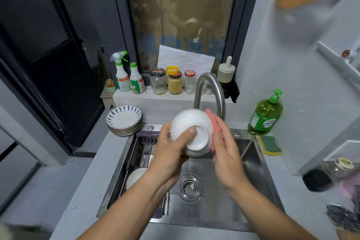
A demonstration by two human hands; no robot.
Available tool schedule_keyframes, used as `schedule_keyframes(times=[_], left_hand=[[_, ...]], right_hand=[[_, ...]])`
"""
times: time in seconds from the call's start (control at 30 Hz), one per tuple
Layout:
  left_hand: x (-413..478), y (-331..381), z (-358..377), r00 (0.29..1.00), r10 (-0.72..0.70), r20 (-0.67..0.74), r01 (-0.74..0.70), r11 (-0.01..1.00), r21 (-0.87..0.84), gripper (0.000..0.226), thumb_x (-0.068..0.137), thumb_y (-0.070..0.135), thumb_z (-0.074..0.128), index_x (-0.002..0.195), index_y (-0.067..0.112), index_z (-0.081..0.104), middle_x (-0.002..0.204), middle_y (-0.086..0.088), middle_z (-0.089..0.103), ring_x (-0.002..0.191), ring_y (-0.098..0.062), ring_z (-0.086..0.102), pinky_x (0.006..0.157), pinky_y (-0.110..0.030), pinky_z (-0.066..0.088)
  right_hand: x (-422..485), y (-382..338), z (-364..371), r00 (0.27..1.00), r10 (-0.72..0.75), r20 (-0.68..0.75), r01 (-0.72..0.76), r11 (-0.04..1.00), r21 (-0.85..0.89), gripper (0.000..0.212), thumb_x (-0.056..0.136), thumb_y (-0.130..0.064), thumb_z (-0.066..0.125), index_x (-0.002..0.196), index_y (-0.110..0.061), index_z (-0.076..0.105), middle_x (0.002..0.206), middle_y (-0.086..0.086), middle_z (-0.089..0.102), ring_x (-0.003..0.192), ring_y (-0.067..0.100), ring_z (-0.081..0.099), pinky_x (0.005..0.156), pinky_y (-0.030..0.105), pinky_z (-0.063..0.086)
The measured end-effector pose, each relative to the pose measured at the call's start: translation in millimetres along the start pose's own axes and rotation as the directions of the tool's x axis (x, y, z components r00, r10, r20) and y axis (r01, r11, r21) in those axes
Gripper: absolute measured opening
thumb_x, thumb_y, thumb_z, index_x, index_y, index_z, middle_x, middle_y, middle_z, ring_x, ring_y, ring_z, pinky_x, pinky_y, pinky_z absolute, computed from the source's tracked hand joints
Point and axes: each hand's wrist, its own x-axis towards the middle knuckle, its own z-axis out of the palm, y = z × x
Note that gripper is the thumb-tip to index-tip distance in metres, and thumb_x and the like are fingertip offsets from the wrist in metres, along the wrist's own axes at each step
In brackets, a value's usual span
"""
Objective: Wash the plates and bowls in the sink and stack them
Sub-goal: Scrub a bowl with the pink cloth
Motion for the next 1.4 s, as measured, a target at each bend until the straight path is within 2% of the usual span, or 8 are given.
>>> schedule_keyframes(times=[0.23,0.4,0.57,0.73,0.87,1.1,1.27,1.4], left_hand=[[1,-12,2,0.996,-0.086,-0.037,0.081,0.99,-0.118,0.057,0.084,0.014,0.079,0.134,0.005,0.052,0.128,-0.026,0.067,0.119,-0.041,0.066,0.098,-0.051,0.056],[7,19,-11,0.977,-0.172,0.129,0.128,0.946,0.298,0.07,0.064,0.004,0.082,0.129,0.006,0.054,0.112,-0.02,0.071,0.09,-0.029,0.072,0.069,-0.036,0.06],[18,39,-9,0.912,-0.318,0.26,0.131,0.825,0.549,0.068,0.065,0.001,0.081,0.129,0.015,0.059,0.104,-0.008,0.072,0.093,-0.024,0.072,0.077,-0.042,0.061],[26,32,-9,0.955,-0.284,0.086,0.245,0.917,0.315,0.072,0.064,0.006,0.082,0.132,0.01,0.058,0.107,-0.012,0.07,0.092,-0.031,0.069,0.076,-0.05,0.058],[26,19,-2,0.959,-0.279,0.044,0.281,0.958,-0.047,0.07,0.077,0.014,0.074,0.143,0.004,0.05,0.124,-0.022,0.069,0.095,-0.036,0.072,0.077,-0.056,0.063],[17,11,15,0.971,-0.24,0.0,0.239,0.97,-0.048,0.044,0.09,0.01,0.068,0.132,0.013,0.055,0.117,-0.015,0.072,0.091,-0.03,0.074,0.074,-0.048,0.063],[22,9,17,0.97,-0.236,0.052,0.24,0.915,-0.325,0.058,0.091,0.017,0.067,0.146,0.007,0.052,0.139,-0.021,0.062,0.119,-0.031,0.066,0.09,-0.044,0.061],[19,-5,19,0.983,-0.175,-0.047,0.154,0.942,-0.298,0.059,0.092,0.016,0.07,0.146,0.011,0.046,0.13,-0.025,0.067,0.102,-0.033,0.074,0.08,-0.045,0.063]], right_hand=[[27,-4,-8,0.994,-0.083,0.068,0.098,0.959,-0.267,0.05,0.091,-0.029,0.062,0.14,-0.035,0.053,0.139,-0.009,0.051,0.131,0.011,0.052,0.11,0.039,0.044],[43,-27,-35,0.924,-0.032,0.382,0.209,0.877,-0.434,0.044,0.089,-0.024,0.062,0.13,-0.041,0.057,0.129,-0.017,0.055,0.124,0.002,0.053,0.104,0.017,0.041],[62,-46,-36,0.82,0.068,0.569,0.336,0.747,-0.574,0.047,0.082,-0.029,0.064,0.129,-0.026,0.063,0.123,-0.014,0.06,0.117,0.002,0.057,0.101,0.024,0.045],[33,-20,-30,0.954,-0.03,0.3,0.16,0.893,-0.42,0.05,0.095,-0.03,0.057,0.144,-0.027,0.052,0.142,-0.011,0.052,0.136,0.006,0.045,0.114,0.031,0.037],[-3,1,2,0.986,-0.031,0.167,0.086,0.94,-0.332,0.059,0.102,-0.031,0.042,0.158,-0.029,0.023,0.166,-0.012,0.017,0.152,0.0,0.012,0.118,0.011,0.015],[53,-10,-15,0.999,-0.033,-0.009,0.028,0.931,-0.363,0.043,0.102,-0.04,0.033,0.133,-0.029,0.06,0.136,-0.009,0.058,0.129,0.004,0.051,0.113,0.04,0.039],[14,4,20,0.981,-0.178,0.07,0.188,0.835,-0.517,0.057,0.1,-0.043,0.036,0.155,-0.026,0.033,0.163,-0.01,0.025,0.151,0.008,0.019,0.124,0.034,0.016],[40,-8,17,0.995,0.083,-0.047,-0.088,0.987,-0.133,0.046,0.087,-0.041,0.06,0.133,-0.042,0.059,0.141,-0.013,0.055,0.131,0.006,0.052,0.113,0.043,0.042]])
